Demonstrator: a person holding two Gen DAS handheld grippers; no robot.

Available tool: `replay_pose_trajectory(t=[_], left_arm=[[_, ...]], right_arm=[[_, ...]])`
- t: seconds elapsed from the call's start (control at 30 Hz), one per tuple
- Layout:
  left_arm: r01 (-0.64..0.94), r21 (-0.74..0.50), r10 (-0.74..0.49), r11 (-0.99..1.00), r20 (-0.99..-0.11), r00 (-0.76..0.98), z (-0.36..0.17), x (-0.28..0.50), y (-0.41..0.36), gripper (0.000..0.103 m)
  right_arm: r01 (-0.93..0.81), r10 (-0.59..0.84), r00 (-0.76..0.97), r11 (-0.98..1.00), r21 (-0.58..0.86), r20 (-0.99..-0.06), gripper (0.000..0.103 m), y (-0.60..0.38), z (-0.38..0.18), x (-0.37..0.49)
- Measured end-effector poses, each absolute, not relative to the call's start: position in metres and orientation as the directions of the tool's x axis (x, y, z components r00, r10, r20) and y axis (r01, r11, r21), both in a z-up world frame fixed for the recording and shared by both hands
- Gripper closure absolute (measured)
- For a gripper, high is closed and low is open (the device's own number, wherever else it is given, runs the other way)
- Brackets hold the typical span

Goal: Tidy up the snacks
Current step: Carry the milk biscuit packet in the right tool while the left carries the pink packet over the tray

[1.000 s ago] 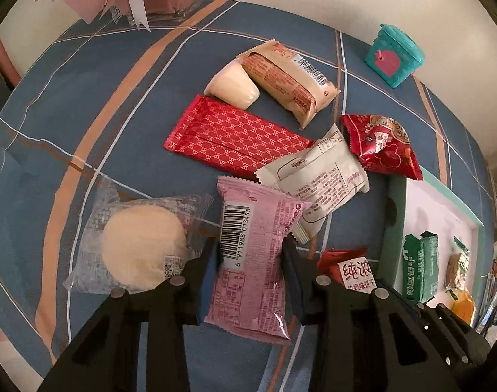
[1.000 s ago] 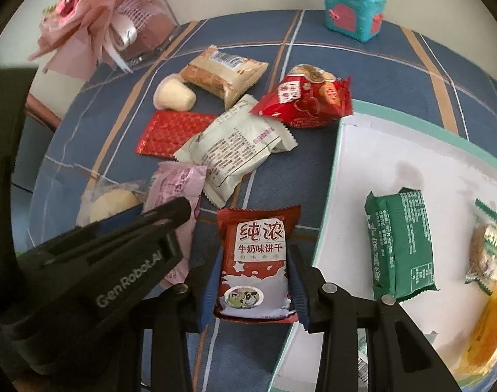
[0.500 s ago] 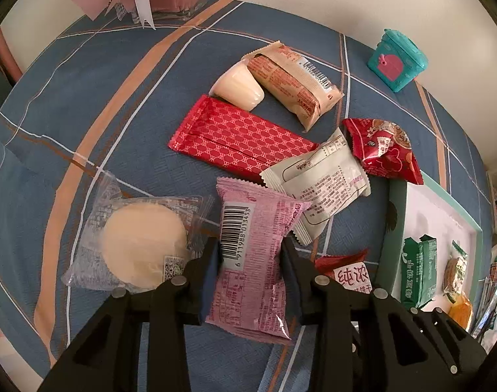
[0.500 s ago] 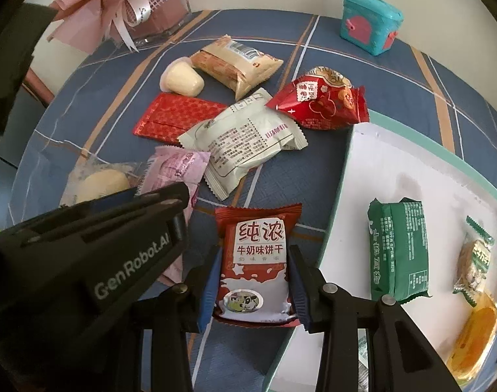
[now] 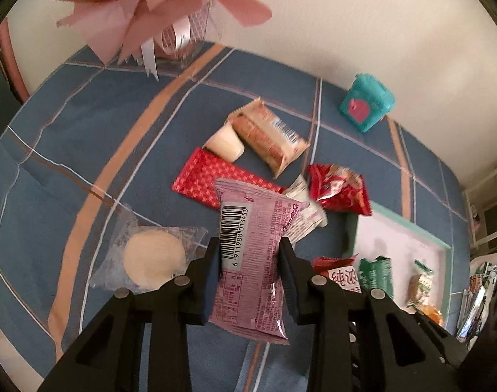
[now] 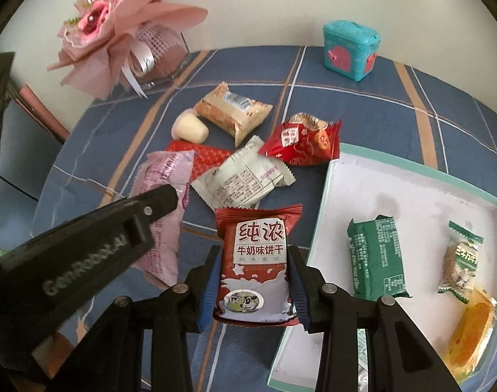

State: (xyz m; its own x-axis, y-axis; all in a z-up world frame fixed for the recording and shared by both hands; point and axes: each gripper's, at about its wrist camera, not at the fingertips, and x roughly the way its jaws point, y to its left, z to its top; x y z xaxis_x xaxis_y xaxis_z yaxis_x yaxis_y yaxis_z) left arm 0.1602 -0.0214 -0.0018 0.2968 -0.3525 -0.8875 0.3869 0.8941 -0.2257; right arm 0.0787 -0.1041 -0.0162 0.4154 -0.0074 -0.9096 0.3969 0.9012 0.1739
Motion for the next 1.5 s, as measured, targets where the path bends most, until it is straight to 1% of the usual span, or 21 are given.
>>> replay_pose_trajectory(t=[0.23,0.5,0.67,0.8,0.97,1.23,1.5], left_arm=[[0.412,-0.225,-0.372,0.883,-0.872,0.320,0.011,0.146,-0.036,0.067],[0.525,-0.209,-0.402,0.825,-0.870,0.285,0.010,0.115,-0.089,0.067],[0.623,-0.160,-0.410,0.766,-0.868,0.281,0.010,0.086,-0.130,0.067],[0.695,-0.130,-0.417,0.707,-0.871,0.261,0.005,0.063,-0.160,0.067],[0.753,-0.088,-0.412,0.652,-0.875,0.254,-0.001,0.040,-0.185,0.067],[0.786,-0.032,-0.372,0.618,-0.892,0.256,-0.018,0.024,-0.201,0.067],[0.791,-0.023,-0.354,0.612,-0.902,0.248,-0.028,0.023,-0.205,0.067]], right_arm=[[0.451,-0.008,0.431,0.868,0.207,-0.902,0.061,-0.133,-0.008,0.067],[0.567,-0.088,0.429,0.801,0.192,-0.899,0.061,-0.184,0.003,0.028],[0.665,-0.170,0.417,0.727,0.173,-0.893,0.061,-0.224,0.015,-0.010],[0.757,-0.262,0.382,0.639,0.138,-0.886,0.061,-0.262,0.022,-0.046],[0.825,-0.332,0.349,0.553,0.119,-0.877,0.061,-0.298,0.022,-0.081],[0.848,-0.328,0.328,0.515,0.123,-0.886,0.061,-0.318,0.005,-0.093],[0.846,-0.282,0.286,0.523,0.104,-0.916,0.061,-0.318,-0.023,-0.083]])
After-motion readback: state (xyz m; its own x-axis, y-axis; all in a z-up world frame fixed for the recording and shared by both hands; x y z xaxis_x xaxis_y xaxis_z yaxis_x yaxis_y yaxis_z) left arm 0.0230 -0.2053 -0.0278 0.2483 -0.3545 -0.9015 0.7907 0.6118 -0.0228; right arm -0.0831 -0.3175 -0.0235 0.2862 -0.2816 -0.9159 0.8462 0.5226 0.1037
